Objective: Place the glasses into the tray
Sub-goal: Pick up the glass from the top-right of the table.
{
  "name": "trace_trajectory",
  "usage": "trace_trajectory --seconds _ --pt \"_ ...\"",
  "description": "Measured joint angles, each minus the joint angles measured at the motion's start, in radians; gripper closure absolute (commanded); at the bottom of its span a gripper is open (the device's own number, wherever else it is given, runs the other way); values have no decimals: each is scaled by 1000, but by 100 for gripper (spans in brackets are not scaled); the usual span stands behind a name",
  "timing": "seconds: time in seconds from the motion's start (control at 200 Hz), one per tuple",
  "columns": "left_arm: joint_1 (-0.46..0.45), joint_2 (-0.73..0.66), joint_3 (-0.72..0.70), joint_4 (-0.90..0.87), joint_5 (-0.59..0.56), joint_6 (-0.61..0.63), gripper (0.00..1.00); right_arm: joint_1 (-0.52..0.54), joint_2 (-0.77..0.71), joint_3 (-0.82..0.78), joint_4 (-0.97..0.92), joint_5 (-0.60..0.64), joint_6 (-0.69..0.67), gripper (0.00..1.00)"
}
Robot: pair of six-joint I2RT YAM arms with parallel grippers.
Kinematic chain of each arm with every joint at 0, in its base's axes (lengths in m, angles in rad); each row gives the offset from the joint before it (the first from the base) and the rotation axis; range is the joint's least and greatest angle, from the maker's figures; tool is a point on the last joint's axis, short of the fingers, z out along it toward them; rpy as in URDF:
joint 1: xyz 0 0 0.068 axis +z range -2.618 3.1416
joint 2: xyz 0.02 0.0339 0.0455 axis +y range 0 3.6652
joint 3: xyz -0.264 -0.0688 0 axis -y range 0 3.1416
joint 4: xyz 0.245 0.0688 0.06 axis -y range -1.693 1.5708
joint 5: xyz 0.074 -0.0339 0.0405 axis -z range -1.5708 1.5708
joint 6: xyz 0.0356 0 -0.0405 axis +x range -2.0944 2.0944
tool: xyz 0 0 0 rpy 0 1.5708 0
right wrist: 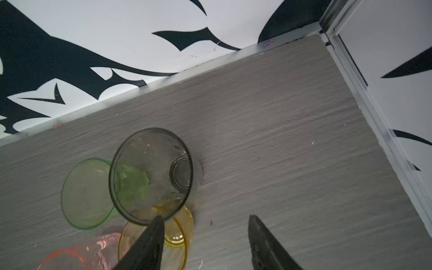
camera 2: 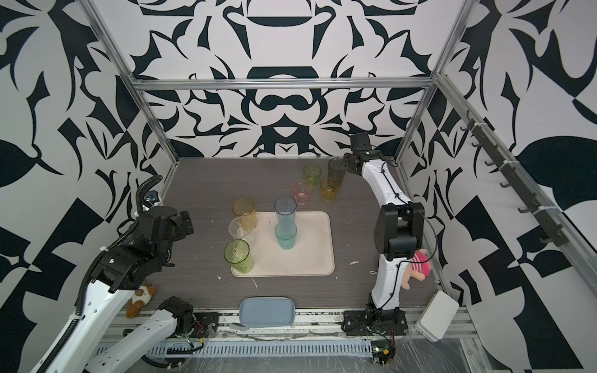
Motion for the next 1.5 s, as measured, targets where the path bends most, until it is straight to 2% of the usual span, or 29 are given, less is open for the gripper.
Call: trace_trajectory --seconds 0.325,0.7,1.09,1.43,1.5 --pt "0 0 0 0 0 0 1 -8 90 69 -32 -42 0 38" --pt "0 0 0 0 0 0 1 -18 135 117 -47 -66 3 43" --pt "0 0 0 0 4 0 1 -20 209 180 -66 -95 15 54" --pt "0 2 0 0 7 0 0 -22 245 219 -74 -121 16 66" --pt "0 0 0 0 7 0 1 -23 247 219 -77 -121 15 72"
